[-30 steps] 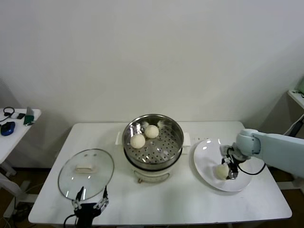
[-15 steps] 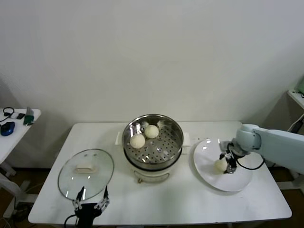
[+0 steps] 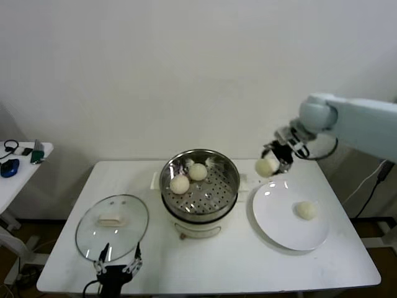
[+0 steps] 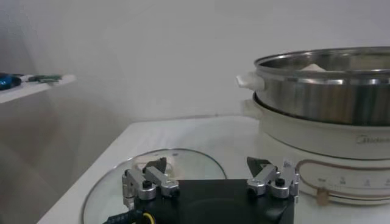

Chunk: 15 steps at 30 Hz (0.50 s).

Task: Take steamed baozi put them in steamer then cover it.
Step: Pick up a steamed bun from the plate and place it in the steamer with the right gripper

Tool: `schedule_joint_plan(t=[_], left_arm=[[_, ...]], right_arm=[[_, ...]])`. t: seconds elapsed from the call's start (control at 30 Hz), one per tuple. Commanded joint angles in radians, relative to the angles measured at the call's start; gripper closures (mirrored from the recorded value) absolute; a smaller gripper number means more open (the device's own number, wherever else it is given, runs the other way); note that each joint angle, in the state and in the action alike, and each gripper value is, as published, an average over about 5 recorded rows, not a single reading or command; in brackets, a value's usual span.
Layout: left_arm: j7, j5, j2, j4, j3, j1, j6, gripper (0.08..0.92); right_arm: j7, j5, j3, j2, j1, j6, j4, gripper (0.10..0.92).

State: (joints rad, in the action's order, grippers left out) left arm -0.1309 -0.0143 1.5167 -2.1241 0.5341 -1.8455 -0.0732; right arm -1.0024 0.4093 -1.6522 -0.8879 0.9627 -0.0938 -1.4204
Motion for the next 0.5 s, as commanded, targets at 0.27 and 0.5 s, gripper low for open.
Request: schedule_joint_plan(t=[0.27,0.5], left_arm=[[-0.003,0.006,0.002,-0.009,0.013,-0.005,0.003,0.177],[-0.008,0.013,-0.001,-0.008,0.02,-0.01,0.006,0.177]], right_arm=[[0.057,-0.254,0.047,-0.397,-0.106,-0.289,-0.073,0.33],[0.109,-0.347,0.039,-0.438,-0.272,-0.271,0.025,0.33]])
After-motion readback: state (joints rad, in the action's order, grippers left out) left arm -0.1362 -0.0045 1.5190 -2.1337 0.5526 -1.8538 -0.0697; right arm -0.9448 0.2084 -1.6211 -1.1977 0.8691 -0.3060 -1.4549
